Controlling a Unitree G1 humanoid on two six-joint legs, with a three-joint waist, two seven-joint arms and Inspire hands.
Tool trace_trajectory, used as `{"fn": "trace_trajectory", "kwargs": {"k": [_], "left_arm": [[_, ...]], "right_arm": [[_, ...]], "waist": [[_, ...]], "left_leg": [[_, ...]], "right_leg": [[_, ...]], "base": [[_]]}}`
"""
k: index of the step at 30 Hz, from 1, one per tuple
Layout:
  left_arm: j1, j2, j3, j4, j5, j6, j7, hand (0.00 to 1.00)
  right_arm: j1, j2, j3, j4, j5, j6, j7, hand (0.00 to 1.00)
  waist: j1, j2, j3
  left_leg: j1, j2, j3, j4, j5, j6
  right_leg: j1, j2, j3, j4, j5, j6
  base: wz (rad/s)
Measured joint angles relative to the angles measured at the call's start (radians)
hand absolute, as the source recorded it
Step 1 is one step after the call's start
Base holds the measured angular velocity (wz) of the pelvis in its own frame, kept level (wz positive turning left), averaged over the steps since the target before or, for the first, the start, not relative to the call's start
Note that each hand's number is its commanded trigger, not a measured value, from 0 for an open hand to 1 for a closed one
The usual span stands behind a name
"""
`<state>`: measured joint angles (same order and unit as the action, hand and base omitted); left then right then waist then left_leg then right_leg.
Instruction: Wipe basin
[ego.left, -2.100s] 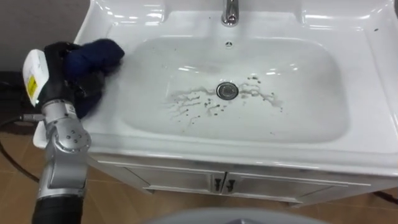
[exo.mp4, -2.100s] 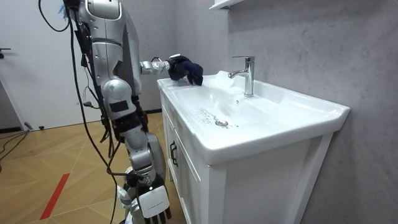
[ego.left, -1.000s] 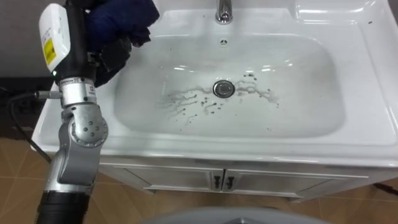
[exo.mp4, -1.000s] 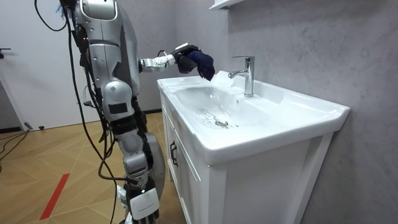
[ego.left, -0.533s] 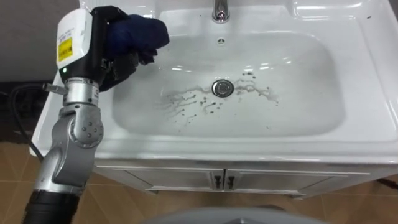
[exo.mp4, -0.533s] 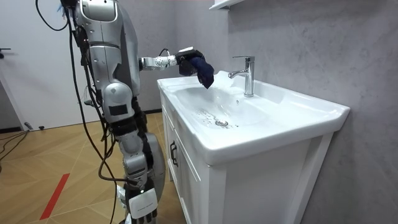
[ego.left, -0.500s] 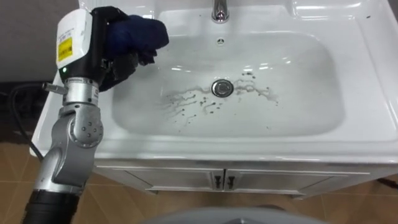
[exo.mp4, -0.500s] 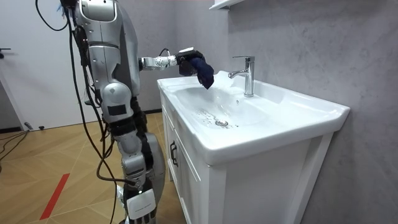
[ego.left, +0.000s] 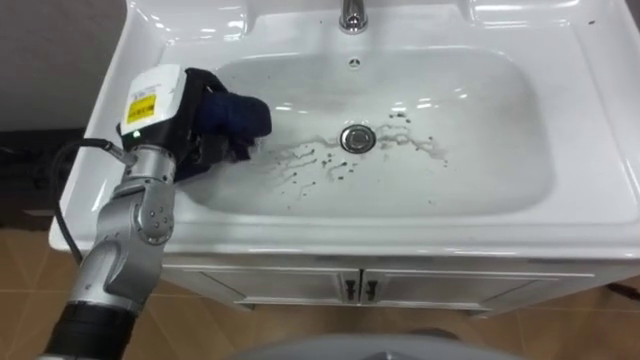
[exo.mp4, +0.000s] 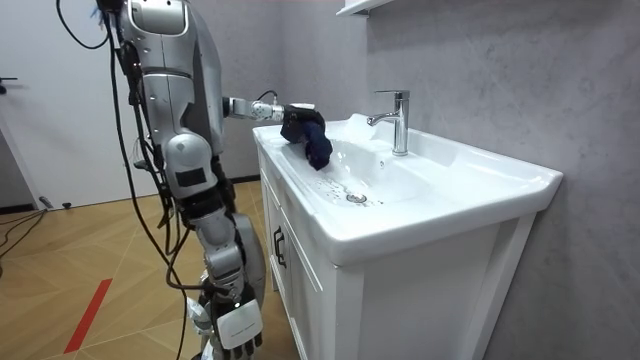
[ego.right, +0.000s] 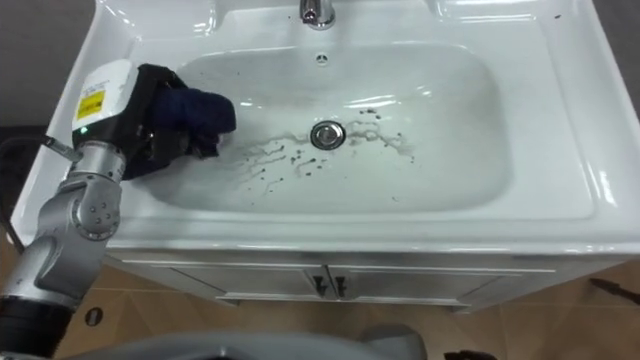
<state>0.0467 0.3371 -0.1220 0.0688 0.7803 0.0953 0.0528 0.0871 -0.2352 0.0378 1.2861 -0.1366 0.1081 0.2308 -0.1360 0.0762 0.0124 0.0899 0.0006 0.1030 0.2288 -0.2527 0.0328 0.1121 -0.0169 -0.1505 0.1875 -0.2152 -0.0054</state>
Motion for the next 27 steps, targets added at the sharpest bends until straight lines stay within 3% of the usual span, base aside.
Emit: {"fn": "trace_trajectory", "kwargs": {"k": [3, 10, 27], "left_arm": [[-0.001, 0.0, 0.0, 0.004, 0.0, 0.02, -0.039, 1.0], [-0.038, 0.0, -0.003, 0.085, 0.001, 0.03, -0.085, 1.0], [-0.065, 0.001, -0.042, 0.088, 0.156, 0.04, -0.204, 1.0]], "right_arm": [[0.0, -0.001, 0.0, 0.0, 0.0, 0.0, -0.001, 0.0], [-0.002, -0.007, 0.017, -0.011, 0.0, -0.003, -0.01, 0.0], [-0.025, -0.02, 0.017, -0.003, -0.044, -0.007, -0.034, 0.0]], "waist": [[0.0, 0.001, -0.0002], [0.002, 0.007, 0.001], [-0.003, 0.025, 0.0016]], "left_leg": [[-0.008, 0.0, 0.001, 0.0, 0.0, 0.0], [-0.013, 0.001, 0.002, 0.0, 0.0, 0.0], [-0.01, 0.001, 0.006, 0.0, 0.0, 0.0]], "right_leg": [[-0.003, 0.0, -0.003, -0.001, 0.0, 0.0], [-0.01, 0.001, -0.003, 0.001, 0.001, -0.001], [-0.013, 0.0, 0.008, -0.001, 0.0, -0.001]], "base": [[0.0], [0.0], [-0.01]]}}
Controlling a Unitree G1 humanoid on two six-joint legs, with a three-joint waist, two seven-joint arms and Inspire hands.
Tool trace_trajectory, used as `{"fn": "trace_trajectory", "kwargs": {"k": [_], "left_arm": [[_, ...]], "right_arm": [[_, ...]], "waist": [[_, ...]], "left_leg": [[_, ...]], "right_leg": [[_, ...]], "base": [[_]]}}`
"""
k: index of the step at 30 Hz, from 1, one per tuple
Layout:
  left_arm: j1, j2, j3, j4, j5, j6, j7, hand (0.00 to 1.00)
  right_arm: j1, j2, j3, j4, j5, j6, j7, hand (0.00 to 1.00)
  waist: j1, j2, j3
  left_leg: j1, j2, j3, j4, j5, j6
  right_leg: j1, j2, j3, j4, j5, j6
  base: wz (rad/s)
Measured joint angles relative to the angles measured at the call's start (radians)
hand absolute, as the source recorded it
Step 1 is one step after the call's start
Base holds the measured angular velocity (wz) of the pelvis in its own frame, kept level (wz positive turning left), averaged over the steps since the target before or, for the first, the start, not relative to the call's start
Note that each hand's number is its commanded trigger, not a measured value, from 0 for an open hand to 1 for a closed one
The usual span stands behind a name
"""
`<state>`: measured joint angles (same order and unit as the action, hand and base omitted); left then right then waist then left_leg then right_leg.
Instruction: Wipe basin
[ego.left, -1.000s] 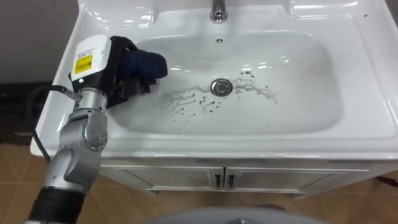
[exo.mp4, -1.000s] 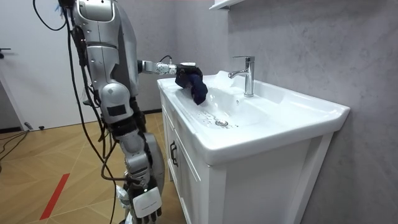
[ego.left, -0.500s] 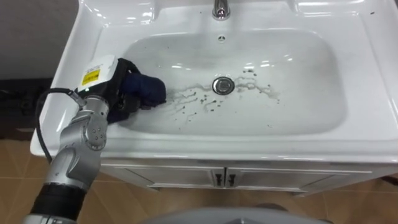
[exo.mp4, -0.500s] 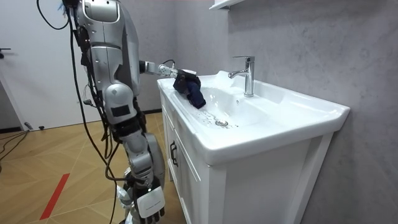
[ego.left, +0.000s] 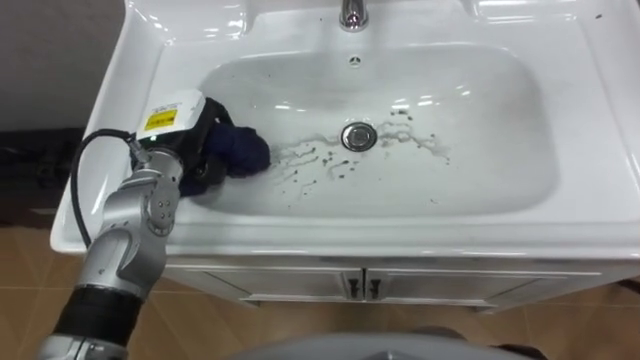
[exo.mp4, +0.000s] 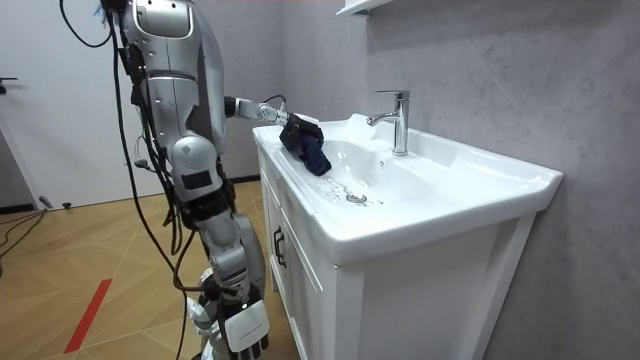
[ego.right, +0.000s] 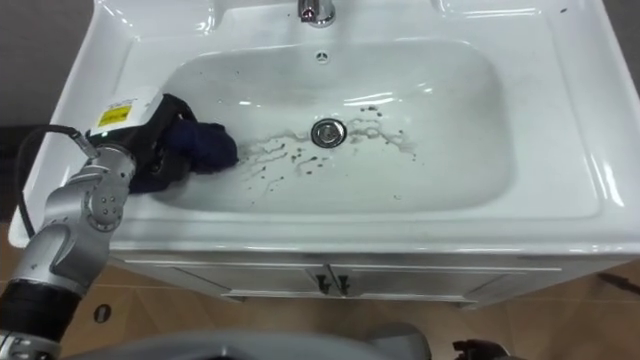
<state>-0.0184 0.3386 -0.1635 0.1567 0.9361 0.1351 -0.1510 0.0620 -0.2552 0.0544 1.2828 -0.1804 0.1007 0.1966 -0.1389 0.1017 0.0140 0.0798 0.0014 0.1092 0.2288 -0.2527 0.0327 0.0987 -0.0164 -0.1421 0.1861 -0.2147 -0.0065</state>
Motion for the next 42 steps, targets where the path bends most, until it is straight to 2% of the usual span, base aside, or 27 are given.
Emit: {"fn": "trace_trajectory", "kwargs": {"k": [3, 7, 12, 14, 21, 23, 27, 31, 36, 41, 42], "left_arm": [[-0.001, 0.0, -0.017, 0.002, 0.002, 0.01, -0.032, 1.0], [-0.003, 0.0, -0.05, 0.01, 0.006, 0.017, -0.081, 1.0], [-0.035, 0.0, -0.131, 0.031, 0.01, 0.034, -0.12, 1.0], [-0.036, 0.0, -0.143, 0.032, 0.012, 0.036, -0.13, 1.0], [-0.047, -0.001, -0.156, 0.032, 0.017, 0.044, -0.189, 1.0], [-0.05, -0.002, -0.16, 0.033, 0.017, 0.048, -0.194, 1.0], [-0.057, -0.002, -0.172, 0.038, 0.017, 0.049, -0.202, 1.0], [-0.057, -0.002, -0.173, 0.037, 0.017, 0.049, -0.207, 1.0], [-0.063, -0.004, -0.191, 0.039, 0.017, 0.065, -0.203, 1.0], [-0.13, -0.008, -0.238, 0.104, 0.015, 0.061, -0.187, 1.0], [-0.148, -0.009, -0.243, 0.121, 0.008, 0.058, -0.181, 1.0]], "right_arm": [[-0.001, -0.001, 0.001, 0.002, 0.0, 0.002, -0.001, 0.0], [-0.001, -0.001, 0.001, 0.001, 0.0, 0.007, 0.0, 0.0], [-0.01, 0.0, 0.004, 0.0, -0.001, 0.01, -0.014, 0.0], [-0.014, 0.0, 0.002, -0.001, -0.003, 0.01, -0.019, 0.0], [-0.017, -0.003, 0.002, -0.008, -0.005, 0.01, -0.032, 0.0], [-0.018, -0.003, 0.002, -0.008, -0.005, 0.01, -0.034, 0.0], [-0.021, -0.008, 0.003, -0.007, -0.004, 0.01, -0.043, 0.0], [-0.021, -0.008, 0.003, -0.008, -0.004, 0.009, -0.044, 0.0], [-0.028, -0.008, 0.003, -0.004, 0.005, 0.01, -0.052, 0.0], [-0.045, -0.009, 0.003, 0.013, 0.03, 0.006, -0.053, 0.0], [-0.051, -0.009, 0.004, 0.013, 0.041, 0.005, -0.054, 0.0]], "waist": [[-0.005, -0.003, 0.003], [-0.012, -0.002, 0.0026], [-0.03, -0.002, 0.0023], [-0.047, -0.002, 0.0022], [-0.055, 0.006, -0.0029], [-0.056, 0.008, -0.0039], [-0.056, 0.018, -0.0005], [-0.056, 0.018, -0.0006], [-0.079, 0.016, 0.0], [-0.103, 0.014, 0.0011], [-0.104, 0.014, 0.0016]], "left_leg": [[0.002, 0.0, 0.0, 0.0, 0.0, 0.0], [0.0, 0.0, 0.002, 0.001, 0.0, 0.0], [-0.007, 0.0, 0.001, 0.003, 0.0, 0.0], [-0.008, 0.0, 0.006, 0.003, 0.0, 0.0], [-0.006, 0.001, 0.024, 0.004, 0.0, 0.0], [-0.006, 0.001, 0.025, 0.004, 0.0, 0.0], [-0.008, 0.001, 0.027, 0.004, 0.0, 0.0], [-0.008, 0.002, 0.028, 0.004, 0.0, 0.0], [-0.006, 0.001, 0.028, -0.008, 0.0, 0.0], [-0.016, 0.001, 0.032, -0.008, 0.0, 0.0], [-0.022, 0.004, 0.044, -0.007, 0.0, 0.0]], "right_leg": [[0.0, 0.0, 0.0, 0.001, 0.0, 0.0], [-0.006, 0.001, 0.001, -0.001, 0.0, 0.0], [-0.011, 0.0, 0.002, 0.001, 0.0, 0.0], [-0.013, 0.0, 0.001, 0.001, 0.0, 0.0], [-0.013, 0.0, 0.005, 0.001, 0.0, 0.0], [-0.012, 0.0, 0.005, 0.001, 0.0, 0.0], [-0.017, -0.001, 0.01, 0.001, 0.0, 0.0], [-0.017, -0.001, 0.011, 0.0, 0.0, 0.0], [-0.019, 0.0, 0.013, -0.001, -0.001, 0.001], [-0.039, 0.0, 0.022, 0.01, 0.0, 0.001], [-0.053, 0.0, 0.034, 0.02, -0.001, 0.001]], "base": [[0.0], [0.01], [0.01], [0.0], [-0.04], [0.0], [0.0], [0.0], [0.01], [-0.07], [-0.16]]}}
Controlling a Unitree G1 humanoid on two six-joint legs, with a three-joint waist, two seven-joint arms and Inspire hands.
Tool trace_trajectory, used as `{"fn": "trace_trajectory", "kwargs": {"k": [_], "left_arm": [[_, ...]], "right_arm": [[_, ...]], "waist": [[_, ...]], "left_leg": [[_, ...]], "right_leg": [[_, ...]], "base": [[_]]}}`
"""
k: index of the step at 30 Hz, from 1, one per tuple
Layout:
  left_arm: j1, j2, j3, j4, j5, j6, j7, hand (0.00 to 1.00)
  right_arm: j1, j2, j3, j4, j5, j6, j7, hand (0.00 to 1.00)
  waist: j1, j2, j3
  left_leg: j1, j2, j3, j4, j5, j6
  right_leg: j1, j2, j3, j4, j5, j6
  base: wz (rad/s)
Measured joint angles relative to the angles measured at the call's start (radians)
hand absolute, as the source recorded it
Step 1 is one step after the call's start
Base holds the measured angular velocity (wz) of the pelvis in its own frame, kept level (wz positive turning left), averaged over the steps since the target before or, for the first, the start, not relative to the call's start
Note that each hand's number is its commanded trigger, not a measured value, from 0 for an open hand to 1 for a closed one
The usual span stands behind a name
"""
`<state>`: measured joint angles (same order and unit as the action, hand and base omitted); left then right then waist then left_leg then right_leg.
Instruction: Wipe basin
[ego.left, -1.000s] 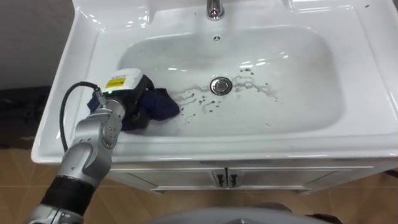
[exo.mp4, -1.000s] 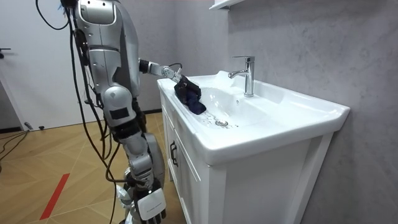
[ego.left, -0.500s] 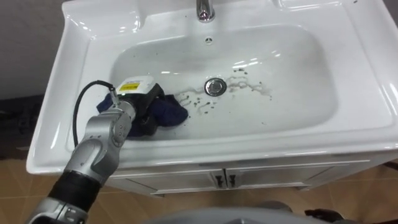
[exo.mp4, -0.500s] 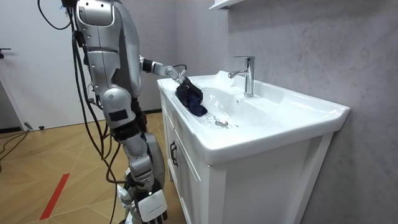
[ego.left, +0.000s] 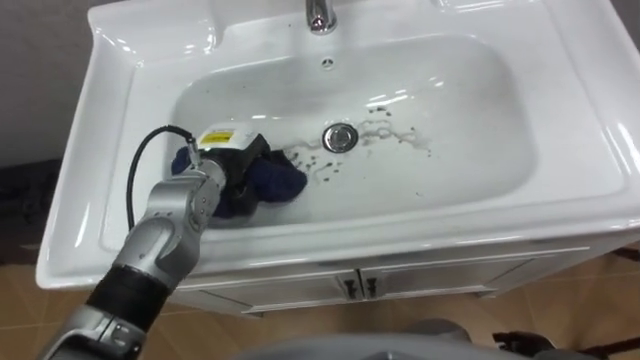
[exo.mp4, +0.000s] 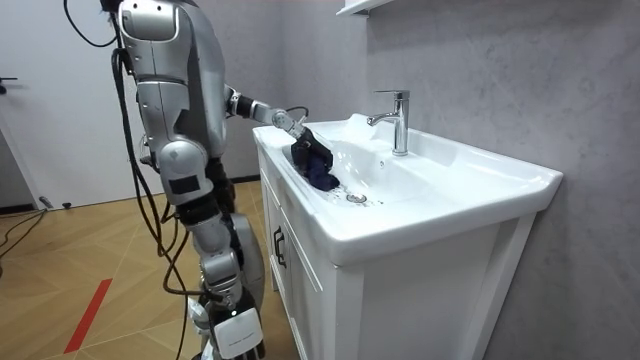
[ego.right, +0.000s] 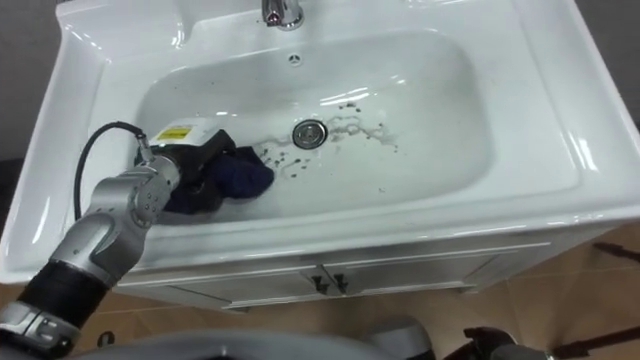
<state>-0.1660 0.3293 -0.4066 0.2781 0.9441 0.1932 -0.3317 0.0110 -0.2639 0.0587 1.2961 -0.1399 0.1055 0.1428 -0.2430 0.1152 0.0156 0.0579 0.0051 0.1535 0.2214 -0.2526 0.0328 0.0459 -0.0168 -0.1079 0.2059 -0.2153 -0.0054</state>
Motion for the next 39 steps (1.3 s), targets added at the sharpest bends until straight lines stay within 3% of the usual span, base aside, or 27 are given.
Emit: {"fn": "trace_trajectory", "kwargs": {"k": [7, 12, 14, 18, 22, 25, 30, 32, 39], "left_arm": [[-0.145, -0.009, -0.033, 0.155, -0.117, -0.024, 0.065, 1.0], [-0.3, -0.063, -0.014, 0.394, -0.29, -0.058, 0.138, 1.0], [-0.347, -0.08, 0.006, 0.467, -0.354, -0.071, 0.154, 1.0], [-0.412, -0.081, 0.011, 0.55, -0.504, -0.077, 0.189, 1.0], [-0.422, -0.087, 0.01, 0.578, -0.6, -0.087, 0.236, 1.0], [-0.453, -0.107, 0.006, 0.614, -0.663, -0.1, 0.282, 1.0], [-0.473, -0.188, -0.036, 0.623, -0.731, -0.173, 0.357, 1.0], [-0.481, -0.201, -0.04, 0.621, -0.759, -0.184, 0.372, 1.0], [-0.496, -0.202, -0.089, 0.608, -1.01, -0.214, 0.393, 1.0]], "right_arm": [[-0.041, -0.002, -0.002, 0.001, 0.108, -0.004, -0.028, 0.0], [-0.065, -0.006, -0.001, -0.007, 0.198, -0.015, -0.027, 0.0], [-0.065, -0.013, 0.0, -0.008, 0.201, -0.019, -0.027, 0.0], [-0.058, -0.024, 0.03, 0.019, 0.202, -0.017, -0.03, 0.0], [-0.043, -0.028, 0.056, 0.038, 0.175, 0.009, -0.029, 0.0], [-0.049, -0.028, 0.084, 0.026, 0.144, 0.02, -0.035, 0.0], [-0.105, -0.026, 0.158, 0.017, 0.096, 0.019, -0.083, 0.0], [-0.124, -0.026, 0.171, 0.01, 0.095, 0.018, -0.102, 0.0], [-0.154, -0.028, 0.22, 0.03, 0.194, 0.018, -0.112, 0.0]], "waist": [[-0.017, -0.005, 0.0032], [-0.029, -0.021, 0.0131], [-0.036, -0.023, 0.0134], [-0.077, -0.034, 0.014], [-0.097, -0.036, 0.0139], [-0.12, -0.037, 0.0152], [-0.129, -0.038, 0.0178], [-0.132, -0.034, 0.0191], [-0.131, -0.012, 0.0224]], "left_leg": [[-0.054, 0.003, 0.041, 0.002, 0.003, 0.005], [-0.088, 0.0, 0.103, 0.009, 0.007, 0.01], [-0.105, -0.002, 0.123, 0.016, 0.007, 0.011], [-0.158, -0.008, 0.145, 0.033, 0.012, 0.02], [-0.188, -0.01, 0.156, 0.057, 0.011, 0.022], [-0.218, -0.014, 0.166, 0.071, 0.013, 0.027], [-0.249, -0.018, 0.198, 0.07, 0.013, 0.049], [-0.267, -0.017, 0.202, 0.082, 0.01, 0.052], [-0.311, -0.017, 0.199, 0.096, 0.009, 0.056]], "right_leg": [[-0.092, 0.001, 0.029, 0.057, 0.0, 0.0], [-0.176, 0.0, 0.086, 0.107, -0.002, 0.003], [-0.208, 0.0, 0.109, 0.122, -0.006, 0.007], [-0.283, -0.007, 0.128, 0.171, -0.01, 0.011], [-0.315, -0.012, 0.137, 0.193, -0.012, 0.013], [-0.352, -0.023, 0.136, 0.218, -0.012, 0.016], [-0.411, -0.026, 0.161, 0.255, -0.007, 0.024], [-0.429, -0.025, 0.167, 0.263, -0.006, 0.025], [-0.466, -0.025, 0.169, 0.263, 0.003, 0.029]], "base": [[-0.2], [-0.3], [-0.35], [-0.12], [-0.01], [-0.01], [-0.12], [-0.1], [0.02]]}}
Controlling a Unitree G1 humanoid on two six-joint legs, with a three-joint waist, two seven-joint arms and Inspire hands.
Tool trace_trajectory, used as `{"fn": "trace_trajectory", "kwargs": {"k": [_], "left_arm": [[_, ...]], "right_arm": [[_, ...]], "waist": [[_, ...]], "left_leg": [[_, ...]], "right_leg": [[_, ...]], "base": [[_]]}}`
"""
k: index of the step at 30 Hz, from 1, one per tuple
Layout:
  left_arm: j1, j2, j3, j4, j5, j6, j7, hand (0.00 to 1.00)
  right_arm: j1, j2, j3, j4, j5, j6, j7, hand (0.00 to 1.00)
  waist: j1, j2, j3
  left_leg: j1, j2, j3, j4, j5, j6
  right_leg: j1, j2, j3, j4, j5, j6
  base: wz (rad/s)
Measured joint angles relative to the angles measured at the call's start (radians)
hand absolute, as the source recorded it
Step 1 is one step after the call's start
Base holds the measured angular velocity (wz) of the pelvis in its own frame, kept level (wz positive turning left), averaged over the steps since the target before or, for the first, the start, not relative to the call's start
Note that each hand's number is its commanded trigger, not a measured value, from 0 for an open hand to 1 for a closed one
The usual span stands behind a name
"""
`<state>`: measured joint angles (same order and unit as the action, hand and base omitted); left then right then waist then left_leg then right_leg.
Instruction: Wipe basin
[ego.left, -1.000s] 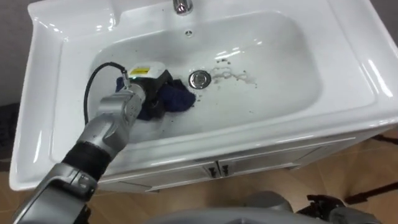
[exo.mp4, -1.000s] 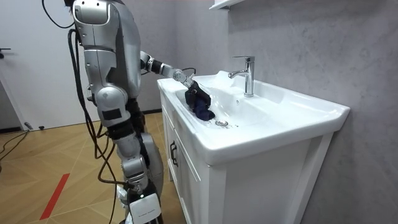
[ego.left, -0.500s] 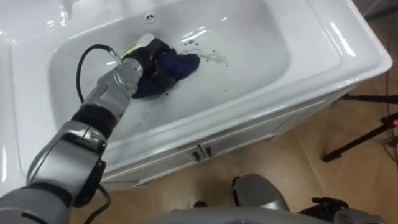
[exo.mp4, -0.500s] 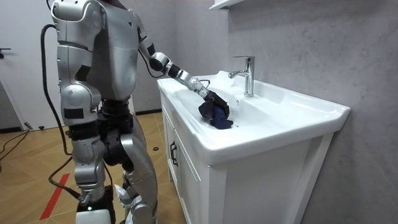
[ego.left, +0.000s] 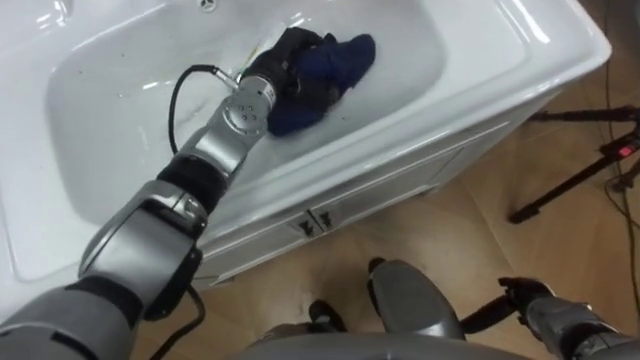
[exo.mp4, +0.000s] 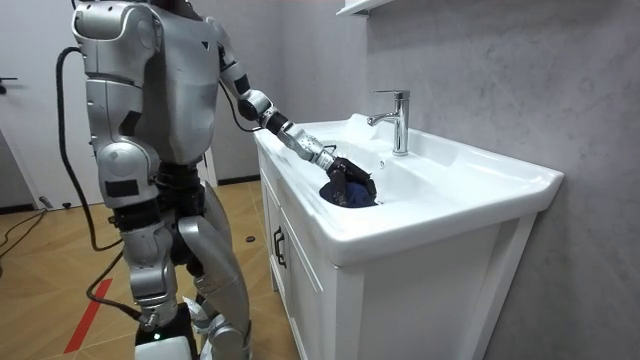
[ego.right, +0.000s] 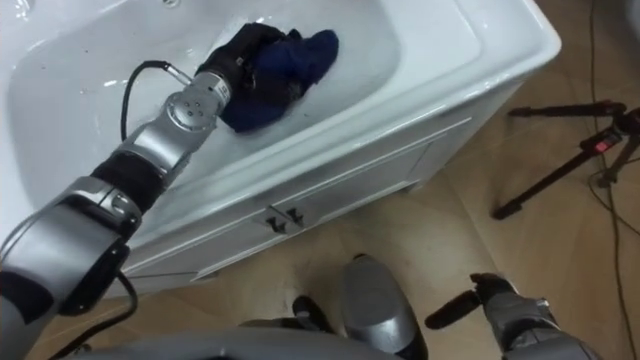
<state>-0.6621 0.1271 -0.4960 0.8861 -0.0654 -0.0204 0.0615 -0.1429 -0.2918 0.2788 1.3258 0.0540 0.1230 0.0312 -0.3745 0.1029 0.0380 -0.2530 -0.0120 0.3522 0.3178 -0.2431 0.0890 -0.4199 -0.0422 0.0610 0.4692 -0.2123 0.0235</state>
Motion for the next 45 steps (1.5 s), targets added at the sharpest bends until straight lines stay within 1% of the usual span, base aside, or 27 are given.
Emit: {"fn": "trace_trajectory", "kwargs": {"k": [3, 5, 6, 8, 10, 14, 17, 20, 21, 22, 23, 24, 26, 28, 29, 30, 32, 33, 34, 35, 36, 37, 40, 41, 43, 44, 45], "left_arm": [[0.001, -0.003, -0.016, -0.007, -0.062, -0.02, -0.001, 1.0], [0.005, -0.004, -0.017, -0.03, -0.062, -0.022, -0.001, 1.0], [0.005, -0.004, -0.017, -0.048, -0.062, -0.022, -0.001, 1.0], [0.005, -0.006, -0.02, -0.073, -0.061, -0.022, 0.0, 1.0], [0.005, -0.01, -0.02, -0.091, -0.06, -0.022, 0.005, 1.0], [0.005, -0.031, -0.03, -0.105, -0.044, -0.022, 0.026, 1.0], [0.005, -0.033, -0.042, -0.121, 0.035, -0.024, 0.045, 1.0], [0.005, -0.034, -0.042, -0.121, 0.12, -0.038, 0.068, 1.0], [0.005, -0.034, -0.043, -0.119, 0.163, -0.047, 0.084, 1.0], [0.005, -0.034, -0.043, -0.118, 0.19, -0.052, 0.091, 1.0], [0.006, -0.033, -0.044, -0.116, 0.248, -0.061, 0.113, 1.0], [0.006, -0.029, -0.042, -0.109, 0.311, -0.072, 0.133, 1.0], [0.004, -0.027, -0.038, -0.093, 0.383, -0.075, 0.159, 1.0], [-0.002, -0.017, -0.037, -0.058, 0.438, -0.079, 0.188, 1.0], [-0.009, -0.012, -0.036, -0.037, 0.492, -0.08, 0.206, 1.0], [-0.018, 0.001, -0.039, -0.018, 0.549, -0.08, 0.22, 1.0], [-0.053, 0.023, -0.054, 0.025, 0.608, -0.082, 0.23, 1.0], [-0.077, 0.036, -0.06, 0.059, 0.642, -0.081, 0.238, 1.0], [-0.084, 0.043, -0.06, 0.077, 0.664, -0.081, 0.242, 1.0], [-0.093, 0.06, -0.06, 0.1, 0.699, -0.079, 0.252, 1.0], [-0.094, 0.077, -0.062, 0.114, 0.723, -0.071, 0.262, 1.0], [-0.094, 0.085, -0.062, 0.122, 0.74, -0.066, 0.265, 1.0], [-0.104, 0.113, -0.065, 0.147, 0.818, -0.03, 0.266, 1.0], [-0.109, 0.132, -0.069, 0.157, 0.842, -0.022, 0.266, 1.0], [-0.111, 0.152, -0.07, 0.182, 0.889, 0.003, 0.269, 1.0], [-0.115, 0.164, -0.081, 0.198, 0.9, 0.02, 0.269, 1.0], [-0.115, 0.172, -0.079, 0.215, 0.904, 0.036, 0.27, 1.0]], "right_arm": [[0.002, 0.003, 0.002, 0.021, 0.023, -0.001, 0.01, 0.0], [0.002, 0.006, 0.002, 0.03, 0.033, 0.0, 0.016, 0.0], [0.003, 0.007, 0.004, 0.032, 0.052, 0.0, 0.016, 0.0], [0.006, 0.009, 0.003, 0.035, 0.072, 0.0, 0.016, 0.0], [0.005, 0.008, 0.0, 0.036, 0.1, 0.0, 0.015, 0.0], [0.005, 0.01, -0.008, 0.035, 0.133, -0.004, 0.01, 0.0], [0.007, 0.009, -0.019, 0.034, 0.137, -0.004, 0.005, 0.0], [0.004, 0.009, -0.017, 0.032, 0.139, -0.003, 0.006, 0.0], [0.005, 0.009, -0.016, 0.032, 0.145, -0.003, 0.008, 0.0], [0.006, 0.009, -0.017, 0.031, 0.15, -0.003, 0.009, 0.0], [0.01, 0.007, -0.017, 0.027, 0.153, -0.001, 0.009, 0.0], [0.015, 0.007, -0.017, 0.023, 0.15, -0.002, 0.009, 0.0], [0.021, 0.005, -0.017, 0.022, 0.143, -0.001, 0.016, 0.0], [0.041, 0.0, -0.02, -0.004, 0.137, 0.005, 0.018, 0.0], [0.046, -0.002, -0.027, -0.012, 0.137, 0.007, 0.024, 0.0], [0.045, -0.006, -0.032, -0.013, 0.137, 0.009, 0.03, 0.0], [0.047, -0.021, -0.037, -0.02, 0.135, 0.006, 0.043, 0.0], [0.045, -0.03, -0.038, -0.025, 0.133, 0.006, 0.05, 0.0], [0.045, -0.033, -0.04, -0.029, 0.13, 0.008, 0.052, 0.0], [0.045, -0.037, -0.048, -0.032, 0.123, 0.01, 0.056, 0.0], [0.045, -0.039, -0.049, -0.034, 0.125, 0.01, 0.057, 0.0], [0.046, -0.04, -0.05, -0.035, 0.129, 0.01, 0.057, 0.0], [0.047, -0.038, -0.048, -0.041, 0.139, 0.016, 0.069, 0.0], [0.044, -0.038, -0.049, -0.044, 0.138, 0.02, 0.077, 0.0], [0.045, -0.04, -0.053, -0.049, 0.137, 0.021, 0.082, 0.0], [0.047, -0.039, -0.064, -0.05, 0.138, 0.024, 0.082, 0.0], [0.046, -0.039, -0.074, -0.051, 0.137, 0.031, 0.08, 0.0]], "waist": [[0.0, 0.005, 0.0022], [0.001, 0.005, 0.0028], [0.001, 0.007, 0.0061], [0.0, 0.01, 0.0067], [0.0, 0.01, 0.01], [0.0, 0.012, 0.0104], [0.0, 0.012, 0.0108], [0.001, 0.011, 0.0111], [0.001, 0.009, 0.0124], [0.001, 0.003, 0.0168], [0.002, 0.0, 0.0191], [0.004, -0.001, 0.0193], [0.003, -0.002, 0.0201], [0.003, -0.003, 0.0206], [0.002, -0.003, 0.0211], [-0.005, -0.004, 0.0217], [-0.009, -0.004, 0.0217], [-0.01, -0.001, 0.0241], [-0.012, -0.001, 0.0241], [-0.021, -0.001, 0.0242], [-0.03, 0.0, 0.0255], [-0.032, 0.0, 0.0256], [-0.03, 0.004, 0.0265], [-0.029, 0.003, 0.0271], [-0.027, 0.005, 0.0267], [-0.03, 0.008, 0.0247], [-0.029, 0.011, 0.0254]], "left_leg": [[-0.007, 0.0, 0.0, 0.003, -0.001, 0.001], [-0.016, -0.001, -0.002, 0.003, -0.001, 0.002], [-0.02, -0.001, -0.003, 0.004, -0.001, 0.002], [-0.034, -0.001, -0.01, 0.009, -0.002, 0.003], [-0.039, -0.001, -0.012, 0.01, -0.002, 0.003], [-0.044, 0.0, -0.021, 0.018, -0.002, 0.003], [-0.05, 0.001, -0.027, 0.024, -0.002, 0.003], [-0.054, 0.001, -0.025, 0.03, -0.004, 0.004], [-0.058, 0.001, -0.024, 0.035, -0.005, 0.004], [-0.059, 0.001, -0.023, 0.038, -0.006, 0.005], [-0.065, 0.002, -0.019, 0.044, -0.009, 0.005], [-0.066, 0.004, -0.012, 0.045, -0.011, 0.004], [-0.063, 0.007, -0.001, 0.052, -0.013, 0.004], [-0.059, 0.011, 0.008, 0.065, -0.02, 0.004], [-0.06, 0.018, 0.016, 0.078, -0.026, 0.003], [-0.063, 0.023, 0.021, 0.09, -0.031, 0.003], [-0.078, 0.027, 0.026, 0.105, -0.038, 0.001], [-0.093, 0.034, 0.026, 0.123, -0.042, 0.003], [-0.101, 0.037, 0.025, 0.131, -0.044, 0.003], [-0.11, 0.04, 0.024, 0.138, -0.044, 0.004], [-0.113, 0.042, 0.025, 0.145, -0.044, 0.004], [-0.113, 0.044, 0.025, 0.147, -0.044, 0.005], [-0.114, 0.056, 0.035, 0.153, -0.045, 0.003], [-0.112, 0.06, 0.045, 0.153, -0.046, 0.001], [-0.104, 0.063, 0.058, 0.152, -0.046, 0.001], [-0.101, 0.065, 0.06, 0.152, -0.047, -0.001], [-0.099, 0.068, 0.066, 0.152, -0.049, -0.004]], "right_leg": [[-0.001, -0.001, 0.0, 0.003, 0.0, 0.001], [-0.01, -0.001, 0.0, 0.015, 0.0, 0.001], [-0.014, -0.003, -0.003, 0.018, 0.0, 0.001], [-0.022, -0.004, -0.01, 0.019, 0.0, 0.001], [-0.027, -0.006, -0.015, 0.021, 0.0, 0.001], [-0.026, -0.01, -0.03, 0.022, 0.0, 0.0], [-0.028, -0.01, -0.035, 0.022, 0.0, 0.0], [-0.042, -0.014, -0.041, 0.036, -0.002, -0.003], [-0.049, -0.016, -0.042, 0.045, -0.003, -0.005], [-0.054, -0.018, -0.045, 0.054, -0.004, -0.005], [-0.057, -0.02, -0.05, 0.067, -0.005, -0.006], [-0.058, -0.02, -0.05, 0.067, -0.006, -0.008], [-0.058, -0.017, -0.044, 0.067, -0.006, -0.009], [-0.056, -0.012, -0.037, 0.069, -0.006, -0.009], [-0.055, -0.008, -0.033, 0.069, -0.005, -0.011], [-0.056, -0.007, -0.033, 0.071, -0.005, -0.013], [-0.067, -0.006, -0.031, 0.074, -0.004, -0.012], [-0.076, -0.002, -0.032, 0.074, 0.001, -0.012], [-0.08, -0.001, -0.033, 0.075, 0.003, -0.012], [-0.086, 0.0, -0.036, 0.077, 0.006, -0.013], [-0.087, 0.001, -0.037, 0.078, 0.009, -0.014], [-0.087, 0.002, -0.036, 0.078, 0.009, -0.015], [-0.088, 0.014, -0.028, 0.067, 0.022, -0.018], [-0.09, 0.019, -0.017, 0.069, 0.024, -0.019], [-0.089, 0.026, -0.004, 0.071, 0.026, -0.02], [-0.088, 0.029, -0.001, 0.071, 0.026, -0.021], [-0.089, 0.034, 0.006, 0.07, 0.027, -0.022]], "base": [[0.02], [0.04], [0.05], [0.1], [0.07], [0.07], [0.05], [0.0], [0.0], [0.0], [-0.08], [-0.12], [-0.18], [-0.21], [-0.19], [-0.16], [-0.09], [-0.06], [0.0], [0.0], [0.0], [-0.05], [-0.14], [-0.27], [-0.24], [-0.15], [-0.15]]}}
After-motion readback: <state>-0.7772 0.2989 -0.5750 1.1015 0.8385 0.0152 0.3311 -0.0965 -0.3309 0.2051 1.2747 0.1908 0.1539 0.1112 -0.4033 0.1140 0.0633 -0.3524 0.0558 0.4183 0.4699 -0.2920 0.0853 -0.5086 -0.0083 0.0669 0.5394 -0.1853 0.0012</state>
